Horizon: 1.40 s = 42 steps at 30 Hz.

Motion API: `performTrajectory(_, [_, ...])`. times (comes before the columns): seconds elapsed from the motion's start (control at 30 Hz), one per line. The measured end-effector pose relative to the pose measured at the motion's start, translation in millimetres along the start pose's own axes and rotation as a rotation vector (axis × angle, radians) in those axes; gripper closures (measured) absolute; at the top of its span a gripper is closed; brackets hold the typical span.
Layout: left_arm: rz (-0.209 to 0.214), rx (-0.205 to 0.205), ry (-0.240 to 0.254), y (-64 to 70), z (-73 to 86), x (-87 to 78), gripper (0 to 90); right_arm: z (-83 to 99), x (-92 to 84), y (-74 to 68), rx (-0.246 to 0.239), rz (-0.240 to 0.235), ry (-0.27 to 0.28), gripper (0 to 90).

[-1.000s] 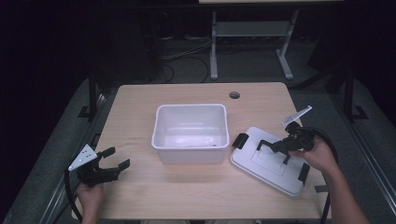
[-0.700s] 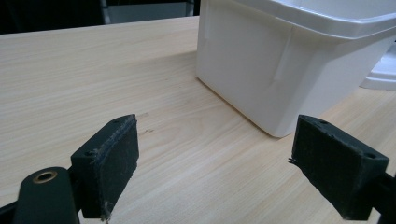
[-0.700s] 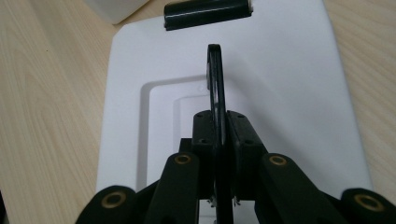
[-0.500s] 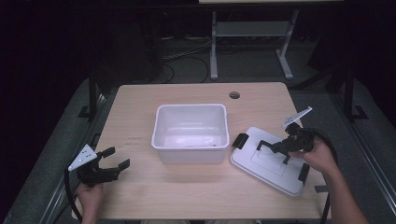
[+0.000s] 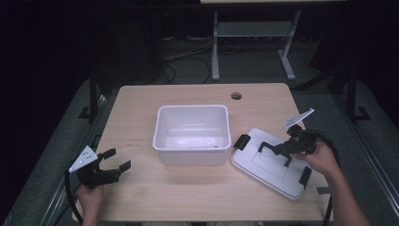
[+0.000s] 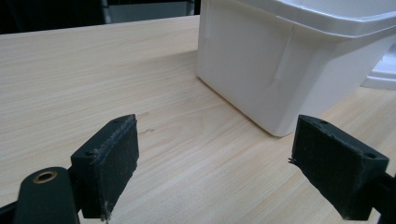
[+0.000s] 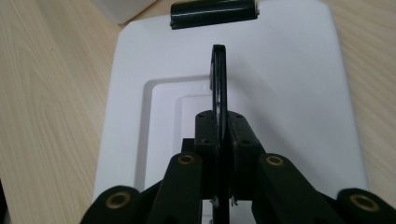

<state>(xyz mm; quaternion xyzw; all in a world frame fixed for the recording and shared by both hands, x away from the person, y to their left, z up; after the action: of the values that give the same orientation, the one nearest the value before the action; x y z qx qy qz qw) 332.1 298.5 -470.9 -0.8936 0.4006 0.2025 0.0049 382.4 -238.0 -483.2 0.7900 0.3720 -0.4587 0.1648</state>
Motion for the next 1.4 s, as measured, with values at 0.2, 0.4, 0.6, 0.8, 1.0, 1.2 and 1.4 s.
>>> performTrajectory(0.2, [-0.001,0.001,-0.002,0.1,0.3,-0.1,14.1,-1.2,-1.0,-2.7,-0.021,0.000,0.002,84.0])
performTrajectory(0.4, [-0.001,0.005,-0.006,0.5,0.4,0.4,14.1,-4.3,-6.9,-5.6,-0.038,-0.005,0.020,84.1])
performTrajectory(0.6, [-0.002,0.005,-0.007,0.3,0.4,0.5,14.1,-6.7,-15.9,-9.2,-0.059,0.001,0.022,84.1])
performTrajectory(0.8, [-0.002,0.003,-0.002,0.3,-0.3,-0.1,14.1,-11.1,-26.3,-15.8,-0.071,-0.002,0.042,84.1])
performTrajectory(1.0, [-0.002,0.003,-0.004,0.8,0.3,-0.2,14.1,-12.5,-36.2,-20.1,-0.093,0.002,0.045,84.1])
performTrajectory(1.2, [-0.004,0.002,-0.004,0.5,0.5,-0.5,14.1,-12.0,-47.7,-21.4,-0.100,0.011,0.058,84.2])
performTrajectory(1.4, [-0.004,0.002,-0.004,0.8,0.5,-0.7,14.1,-11.9,-59.0,-22.3,-0.106,0.017,0.063,84.1])
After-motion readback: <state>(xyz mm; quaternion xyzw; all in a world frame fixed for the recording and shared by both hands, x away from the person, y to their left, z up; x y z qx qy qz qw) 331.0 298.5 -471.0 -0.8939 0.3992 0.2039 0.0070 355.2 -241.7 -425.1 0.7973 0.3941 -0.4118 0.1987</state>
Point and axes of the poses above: each handheld gripper's, and its own axes: x roughly forward along the jaws, z roughly out of its underside, y roughly to its right, the point moved 9 cm from there along x, roughly forward along the jaws, and after that the axes turned 10 degrees about z, right-handed, at the moved point
